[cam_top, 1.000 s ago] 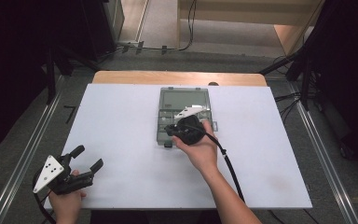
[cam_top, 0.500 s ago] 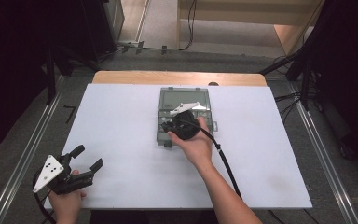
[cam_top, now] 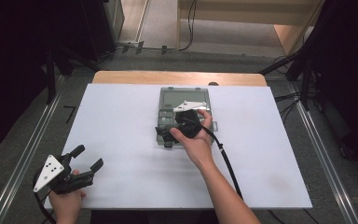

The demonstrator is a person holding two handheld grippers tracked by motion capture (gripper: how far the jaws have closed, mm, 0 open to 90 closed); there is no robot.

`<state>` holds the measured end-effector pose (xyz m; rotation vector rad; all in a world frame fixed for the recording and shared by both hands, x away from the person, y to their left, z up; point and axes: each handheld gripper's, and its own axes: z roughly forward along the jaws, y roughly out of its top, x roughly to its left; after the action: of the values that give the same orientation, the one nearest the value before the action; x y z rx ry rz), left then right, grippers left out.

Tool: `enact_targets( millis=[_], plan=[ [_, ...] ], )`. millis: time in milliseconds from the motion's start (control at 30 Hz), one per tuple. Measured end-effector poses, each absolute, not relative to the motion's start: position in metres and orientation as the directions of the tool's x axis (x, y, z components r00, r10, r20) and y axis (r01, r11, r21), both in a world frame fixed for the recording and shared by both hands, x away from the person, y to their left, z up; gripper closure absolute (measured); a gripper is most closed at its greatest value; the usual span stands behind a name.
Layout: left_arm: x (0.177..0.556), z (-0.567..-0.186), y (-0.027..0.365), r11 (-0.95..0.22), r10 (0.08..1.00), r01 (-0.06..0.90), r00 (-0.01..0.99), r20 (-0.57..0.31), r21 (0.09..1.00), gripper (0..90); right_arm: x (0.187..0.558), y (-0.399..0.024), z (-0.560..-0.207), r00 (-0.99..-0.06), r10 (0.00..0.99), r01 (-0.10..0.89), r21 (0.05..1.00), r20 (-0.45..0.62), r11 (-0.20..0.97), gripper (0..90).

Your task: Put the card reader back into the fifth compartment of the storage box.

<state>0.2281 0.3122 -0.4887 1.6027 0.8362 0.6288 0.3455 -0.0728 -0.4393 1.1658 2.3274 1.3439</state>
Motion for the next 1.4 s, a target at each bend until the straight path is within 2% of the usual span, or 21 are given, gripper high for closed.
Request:
enact_targets(
  millis=[733, 1400],
  plan=[
    [0.228, -0.489, 0.31, -0.094, 0.802, 0.182, 0.597, -0.033, 0.979, 13.9, 0.304, -0.128, -0.441, -0.678, 0.719, 0.446, 0.864, 0.156, 0.233, 0.0],
    [0.229, -0.489, 0.311, -0.095, 0.802, 0.187, 0.596, -0.036, 0.978, 13.9, 0.28, -0.175, -0.454, -0.644, 0.745, 0.452, 0.873, 0.176, 0.185, 0.0]
  ],
)
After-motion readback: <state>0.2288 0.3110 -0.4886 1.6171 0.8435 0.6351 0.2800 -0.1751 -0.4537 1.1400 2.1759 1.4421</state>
